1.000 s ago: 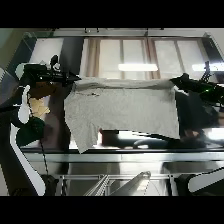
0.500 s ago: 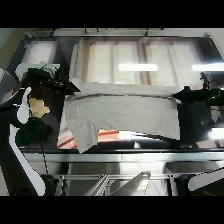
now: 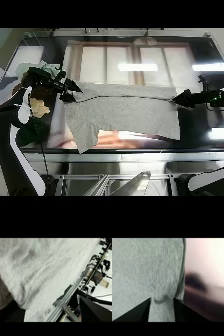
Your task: Fold the shirts.
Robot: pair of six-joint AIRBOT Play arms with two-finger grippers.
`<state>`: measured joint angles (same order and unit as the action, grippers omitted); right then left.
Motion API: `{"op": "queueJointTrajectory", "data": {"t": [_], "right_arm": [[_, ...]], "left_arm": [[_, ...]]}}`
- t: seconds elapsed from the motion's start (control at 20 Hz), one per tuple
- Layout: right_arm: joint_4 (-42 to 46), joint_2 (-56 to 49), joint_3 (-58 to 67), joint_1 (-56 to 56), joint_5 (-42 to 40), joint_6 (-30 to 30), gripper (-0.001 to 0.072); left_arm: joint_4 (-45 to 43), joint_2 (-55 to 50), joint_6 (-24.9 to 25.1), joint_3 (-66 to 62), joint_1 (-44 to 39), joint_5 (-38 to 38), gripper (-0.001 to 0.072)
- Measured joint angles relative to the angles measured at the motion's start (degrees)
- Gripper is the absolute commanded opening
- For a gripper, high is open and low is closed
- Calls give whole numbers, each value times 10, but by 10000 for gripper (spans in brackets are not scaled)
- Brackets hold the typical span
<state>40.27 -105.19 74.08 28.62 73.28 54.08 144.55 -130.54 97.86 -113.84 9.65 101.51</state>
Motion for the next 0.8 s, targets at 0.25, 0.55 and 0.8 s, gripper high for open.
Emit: {"op": "queueJointTrajectory", "data": {"t": [0.25, 0.55, 0.8], "right_arm": [[121, 52, 2, 37, 96, 79, 432], [174, 163, -193, 75, 73, 96, 433], [141, 195, -313, 80, 60, 68, 432]], "left_arm": [[13, 64, -9, 25, 23, 30, 699], [-91, 215, 23, 227, 59, 10, 699], [-131, 326, 60, 422, 91, -21, 700]]}}
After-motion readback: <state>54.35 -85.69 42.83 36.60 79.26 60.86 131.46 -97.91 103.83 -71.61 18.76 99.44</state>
